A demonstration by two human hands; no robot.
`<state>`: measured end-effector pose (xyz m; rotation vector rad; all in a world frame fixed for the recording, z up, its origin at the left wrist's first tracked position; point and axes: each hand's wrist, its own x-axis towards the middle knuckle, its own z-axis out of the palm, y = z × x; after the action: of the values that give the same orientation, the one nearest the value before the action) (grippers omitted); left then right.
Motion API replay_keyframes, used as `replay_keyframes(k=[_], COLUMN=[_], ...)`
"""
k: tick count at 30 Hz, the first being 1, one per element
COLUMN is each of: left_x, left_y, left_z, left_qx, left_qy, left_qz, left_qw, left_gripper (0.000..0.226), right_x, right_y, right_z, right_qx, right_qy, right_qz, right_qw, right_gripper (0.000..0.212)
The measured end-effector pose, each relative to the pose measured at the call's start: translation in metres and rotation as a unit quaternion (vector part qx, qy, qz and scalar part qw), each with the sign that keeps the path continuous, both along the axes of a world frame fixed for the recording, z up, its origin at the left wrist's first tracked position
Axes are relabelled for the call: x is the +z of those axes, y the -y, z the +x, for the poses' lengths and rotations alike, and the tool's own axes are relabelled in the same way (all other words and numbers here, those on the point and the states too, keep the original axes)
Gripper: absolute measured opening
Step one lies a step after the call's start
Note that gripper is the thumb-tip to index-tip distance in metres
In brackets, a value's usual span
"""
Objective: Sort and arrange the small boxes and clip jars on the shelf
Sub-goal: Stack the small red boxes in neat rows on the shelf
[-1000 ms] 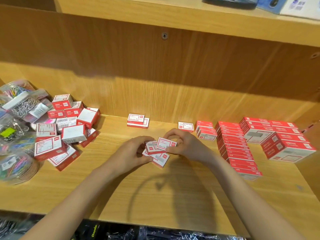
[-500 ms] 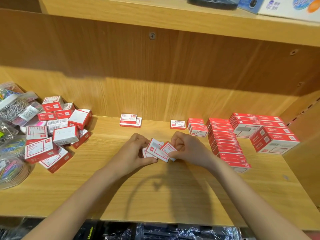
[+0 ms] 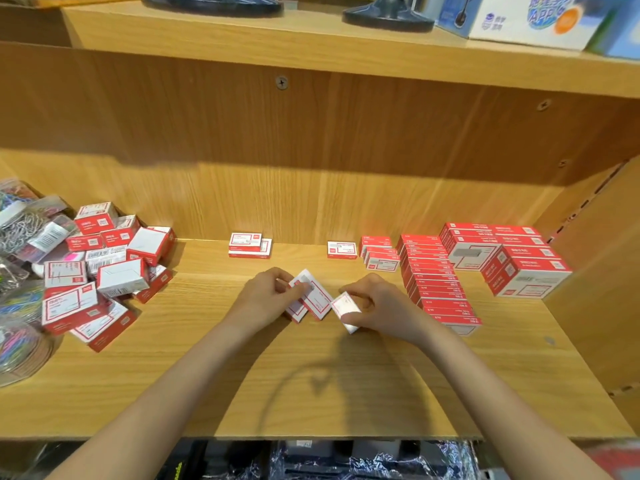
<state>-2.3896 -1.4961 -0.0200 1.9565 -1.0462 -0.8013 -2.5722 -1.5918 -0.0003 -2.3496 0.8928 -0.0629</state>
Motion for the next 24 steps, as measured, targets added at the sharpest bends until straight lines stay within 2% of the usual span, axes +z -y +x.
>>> replay_keyframes(k=[3,5,7,9,10,12,15,17,19,21,24], left_x=[-0.003,-0.003,0.002,0.014,0.021,0.032,0.033,0.03,0.024,0.016,-0.002], left_y=[0.008,0.006,0.0,-0.006,-0.009,-0.009,-0.003,0.002,0.007,0.013,0.022], left_z=[-0.005,-0.003,0.002,0.0,-0.005,-0.02,-0.045,-0.064,-0.085,-0.107,-0.134], left_qx=[0.004,0.012,0.004,-0.043,-0.082,-0.15,-0.181,-0.193,-0.221,-0.257,-0.291], left_qy=[0.046,0.067,0.105,0.127,0.138,0.16,0.14,0.1,0.086,0.099,0.14], left_qz=[-0.01,-0.067,-0.153,-0.219,-0.236,-0.242,-0.249,-0.254,-0.252,-0.262,-0.272], left_qw=[0.999,0.995,0.983,0.966,0.958,0.945,0.941,0.942,0.938,0.925,0.906], left_gripper=[0.01,0.014,0.021,0.022,0.023,0.027,0.029,0.028,0.027,0.028,0.031], right_x=[-0.007,-0.011,-0.009,-0.001,0.006,0.016,0.027,0.029,0.031,0.029,0.018], right_y=[-0.002,-0.004,-0.006,-0.009,-0.01,-0.012,-0.01,-0.011,-0.014,-0.016,-0.016], right_z=[0.002,0.004,0.006,0.006,0.005,0.0,-0.022,-0.048,-0.076,-0.103,-0.137], right_qx=[0.009,0.002,-0.019,-0.022,-0.009,0.024,0.02,-0.003,0.009,0.035,0.021], right_qy=[-0.021,-0.006,0.085,0.184,0.21,0.227,0.204,0.178,0.166,0.123,0.049], right_qz=[-0.01,-0.047,-0.07,-0.072,-0.077,-0.104,-0.14,-0.125,-0.152,-0.195,-0.222], right_qw=[1.0,0.999,0.994,0.98,0.975,0.968,0.969,0.976,0.974,0.973,0.973], right_gripper=[0.055,0.057,0.066,0.078,0.078,0.066,0.048,0.054,0.052,0.046,0.048])
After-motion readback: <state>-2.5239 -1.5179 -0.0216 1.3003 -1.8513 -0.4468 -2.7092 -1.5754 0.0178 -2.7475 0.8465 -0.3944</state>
